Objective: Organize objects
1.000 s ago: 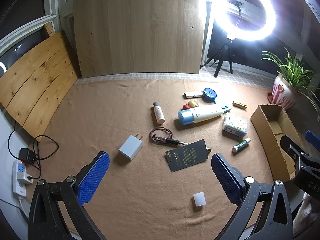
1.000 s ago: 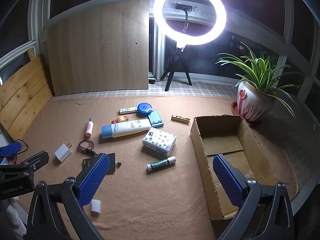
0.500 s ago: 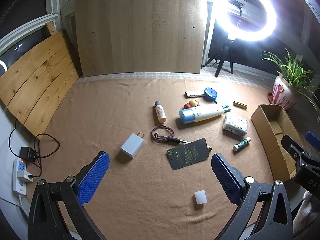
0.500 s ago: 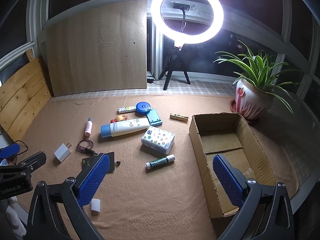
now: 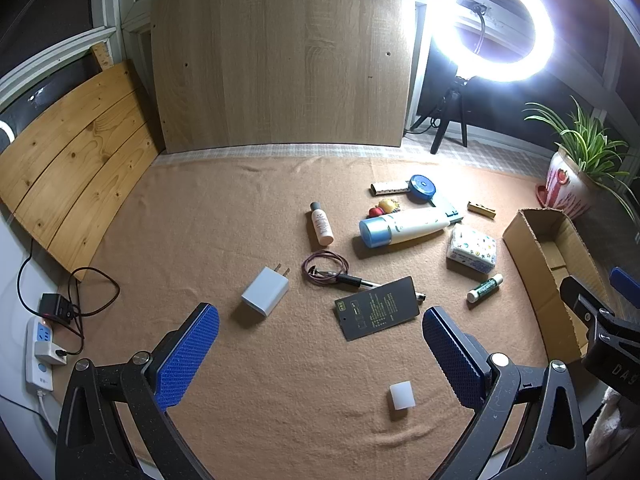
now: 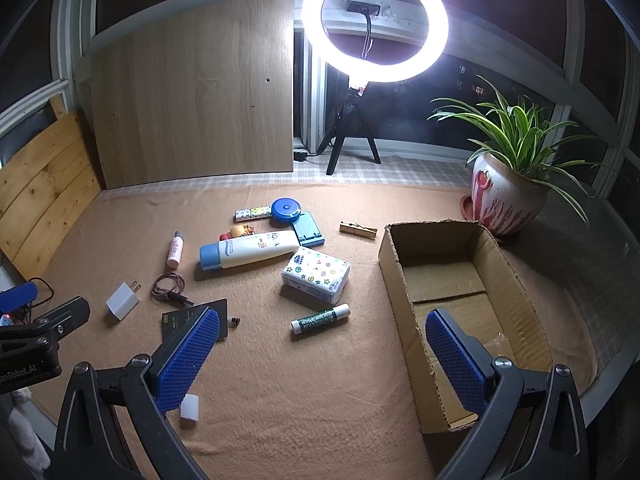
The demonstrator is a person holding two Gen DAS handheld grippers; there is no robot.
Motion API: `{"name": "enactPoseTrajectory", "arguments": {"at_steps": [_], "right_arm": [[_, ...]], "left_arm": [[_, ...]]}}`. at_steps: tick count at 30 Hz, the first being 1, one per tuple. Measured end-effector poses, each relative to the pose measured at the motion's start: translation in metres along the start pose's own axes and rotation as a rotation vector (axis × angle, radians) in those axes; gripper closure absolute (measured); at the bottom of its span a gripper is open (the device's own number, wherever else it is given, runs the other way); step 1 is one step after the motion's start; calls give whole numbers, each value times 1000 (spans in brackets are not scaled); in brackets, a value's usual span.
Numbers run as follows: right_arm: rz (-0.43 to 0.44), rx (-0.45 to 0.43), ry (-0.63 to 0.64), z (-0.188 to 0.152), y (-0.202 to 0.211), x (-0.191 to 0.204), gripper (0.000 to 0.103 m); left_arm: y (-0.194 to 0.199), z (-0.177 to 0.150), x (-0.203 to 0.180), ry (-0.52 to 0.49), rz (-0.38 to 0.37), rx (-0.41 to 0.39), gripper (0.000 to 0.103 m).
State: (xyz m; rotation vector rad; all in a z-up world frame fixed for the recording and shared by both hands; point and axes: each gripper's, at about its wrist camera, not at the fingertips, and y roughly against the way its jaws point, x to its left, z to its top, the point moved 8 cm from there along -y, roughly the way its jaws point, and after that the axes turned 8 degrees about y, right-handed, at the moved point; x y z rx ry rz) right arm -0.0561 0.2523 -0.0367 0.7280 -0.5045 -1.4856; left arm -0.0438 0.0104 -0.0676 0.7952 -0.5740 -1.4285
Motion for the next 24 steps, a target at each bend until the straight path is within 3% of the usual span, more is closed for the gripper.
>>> {"name": "enactPoseTrajectory", "arguments": {"at_steps": [24], "right_arm": [[8,18,3,-1,-6,2,1]], "left_arm": [[-8,0,-5,-6,8,14,0]]}}
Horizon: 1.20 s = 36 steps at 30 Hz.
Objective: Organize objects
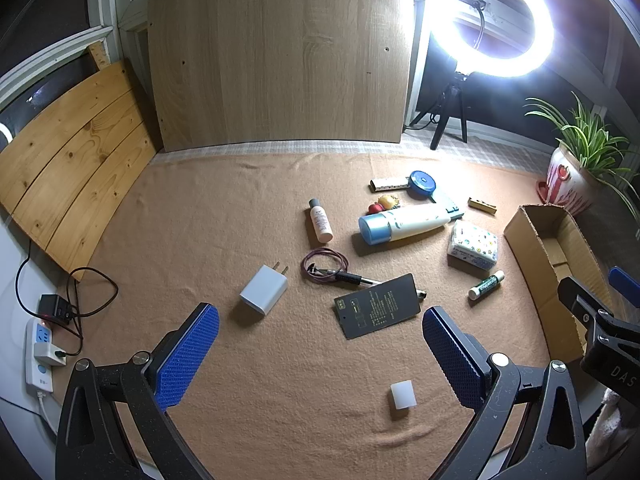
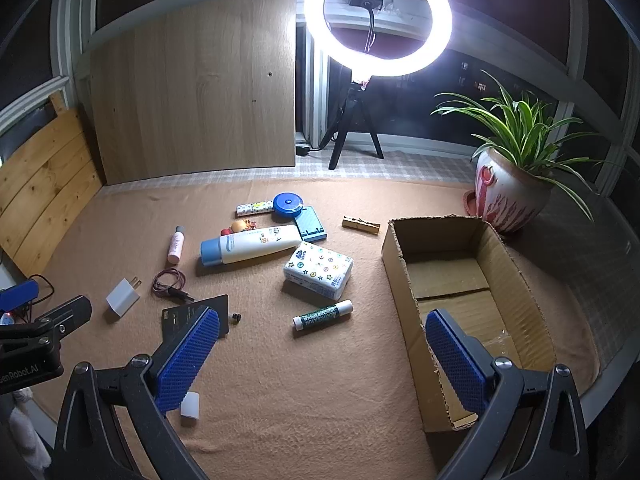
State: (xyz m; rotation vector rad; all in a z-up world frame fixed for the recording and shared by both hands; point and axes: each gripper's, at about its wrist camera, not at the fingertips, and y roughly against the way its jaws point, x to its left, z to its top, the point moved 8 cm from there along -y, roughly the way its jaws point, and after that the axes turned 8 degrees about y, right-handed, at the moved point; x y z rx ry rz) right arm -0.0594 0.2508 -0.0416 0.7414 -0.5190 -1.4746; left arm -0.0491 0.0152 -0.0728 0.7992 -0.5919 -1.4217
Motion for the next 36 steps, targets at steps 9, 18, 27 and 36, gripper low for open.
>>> {"name": "enactPoseTrajectory", "arguments": {"at_steps": [9,18,27,36], "right_arm": [[16,23,-2,-4,-7,0,1],[57,60,-15,-1,-27,-8,1],[170,116,-66,4,-53,-12,1],[235,185,-111,-6,-70,-5,14]], "left_arm": [[-10,-2,6,7,2,19,0],[-27,-5,18,19,12,55,0],[-49,6,42,57,18,72,0],[-84,5,10,-110,-59,111,1]]}}
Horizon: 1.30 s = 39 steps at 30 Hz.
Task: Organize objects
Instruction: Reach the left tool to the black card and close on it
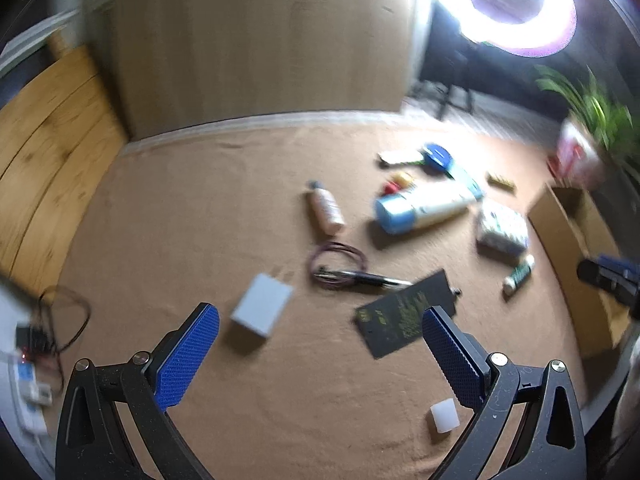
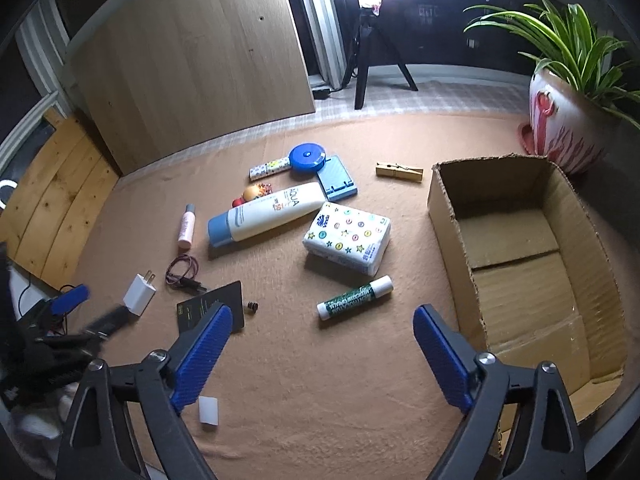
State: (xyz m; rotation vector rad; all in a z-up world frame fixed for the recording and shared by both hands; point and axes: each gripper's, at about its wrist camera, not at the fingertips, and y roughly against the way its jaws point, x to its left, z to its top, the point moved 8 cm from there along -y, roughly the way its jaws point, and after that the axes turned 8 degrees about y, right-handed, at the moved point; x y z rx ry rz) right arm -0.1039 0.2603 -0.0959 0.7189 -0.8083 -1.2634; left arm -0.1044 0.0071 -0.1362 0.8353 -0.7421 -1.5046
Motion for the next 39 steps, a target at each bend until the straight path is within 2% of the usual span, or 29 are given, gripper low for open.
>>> {"name": "enactPoseTrajectory", "arguments": {"at_steps": [4,7,17,23,29,35,39], "right_arm": [[-4,1,-7,-5,3,-2,14],[-9,3,-24,-10,7,-8,14],[-49,2,-89,-25,19,-32,14],[-68,-8,-105,-30,27,-42,14],[-69,-2,-127,-36,29,-52,14],[-56,5,-133,-41,29,-55,14],[-50,8,-137,-44,29,-57,14]], "left_arm": [[-26,-6,-29,-135,-53,56,2],[-43,-9,-43,-176,-84,89,3],[-84,-6,-57,-201,-163,186,4],[-99,-10,-64,-199,-197,249,10],[-104,-21,-71,-212,-222,301,18],[-92,-41,-87,-295,-228,327,20],[-88,-49,-95,-356,-211,335,26]]}}
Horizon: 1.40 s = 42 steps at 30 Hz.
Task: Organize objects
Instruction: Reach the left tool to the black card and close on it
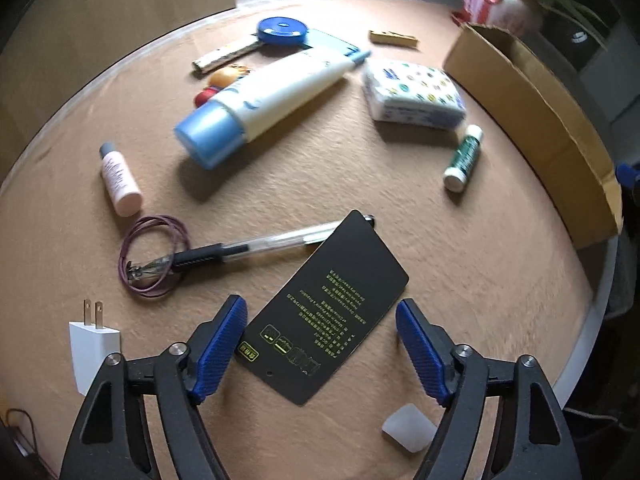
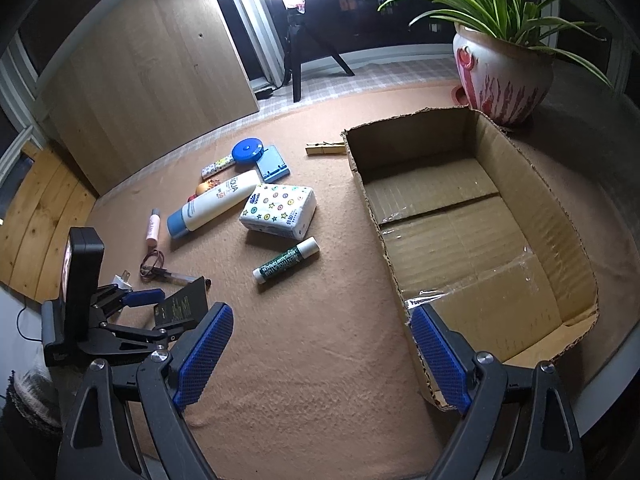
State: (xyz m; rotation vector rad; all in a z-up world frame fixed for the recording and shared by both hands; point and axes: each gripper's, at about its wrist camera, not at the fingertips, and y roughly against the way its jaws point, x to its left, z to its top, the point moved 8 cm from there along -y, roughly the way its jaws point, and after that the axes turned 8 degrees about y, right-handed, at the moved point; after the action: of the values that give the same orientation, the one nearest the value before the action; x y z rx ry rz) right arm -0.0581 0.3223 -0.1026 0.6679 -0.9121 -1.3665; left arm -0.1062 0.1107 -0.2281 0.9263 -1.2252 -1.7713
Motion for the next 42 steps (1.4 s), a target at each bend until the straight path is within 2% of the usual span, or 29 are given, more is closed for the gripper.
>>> {"name": "enactPoseTrajectory", "arguments": {"at_steps": [4,8,11,13,15,20,24,27,31,33,35,36,37,39,42], "right_arm": [[10,0,-10,-1,1,-3,14],[12,-4,-17,-1,3,-8,14],[12,-6,-28,-2,5,-12,14],[14,-5,-36,-2,5,-14,14],[18,-2,-38,-3,4,-14,14],[17,-2,-34,-6,6,-14,14],[12,-2,-47,-7,8,-18,14],[8,-7,-52,-6,10,-22,14],[12,-17,-52,-4,14,-25,14],[17,-18,-46,-3,14,-25,14],[20,-18,-42,-3,15,-26,14],[20,-18,-40,-3,16,-27,14],[21,-18,-39,-3,16,-28,14],[24,-17,-38,-3,16,-29,14],[25,-16,-37,-3,17,-30,14]], "left_arm": [[0,-2,-5,-35,35,5,32],[3,-5,-11,-76,41,24,34],[4,-7,-12,-100,34,36,31],[9,-9,-9,-123,36,48,25],[7,-9,-7,-148,62,54,25],[7,-10,-8,-166,40,59,25],[14,-18,-12,-166,24,39,39],[19,-23,-12,-139,12,30,44],[29,-30,-10,-74,-31,29,69],[32,-33,-12,-46,-54,27,70],[34,-38,-14,-61,-39,17,70],[35,-38,-14,-67,-29,18,63],[35,-39,-17,-65,-25,23,46],[40,-40,-23,-78,-27,14,30],[44,-38,-33,-130,7,6,29]]}}
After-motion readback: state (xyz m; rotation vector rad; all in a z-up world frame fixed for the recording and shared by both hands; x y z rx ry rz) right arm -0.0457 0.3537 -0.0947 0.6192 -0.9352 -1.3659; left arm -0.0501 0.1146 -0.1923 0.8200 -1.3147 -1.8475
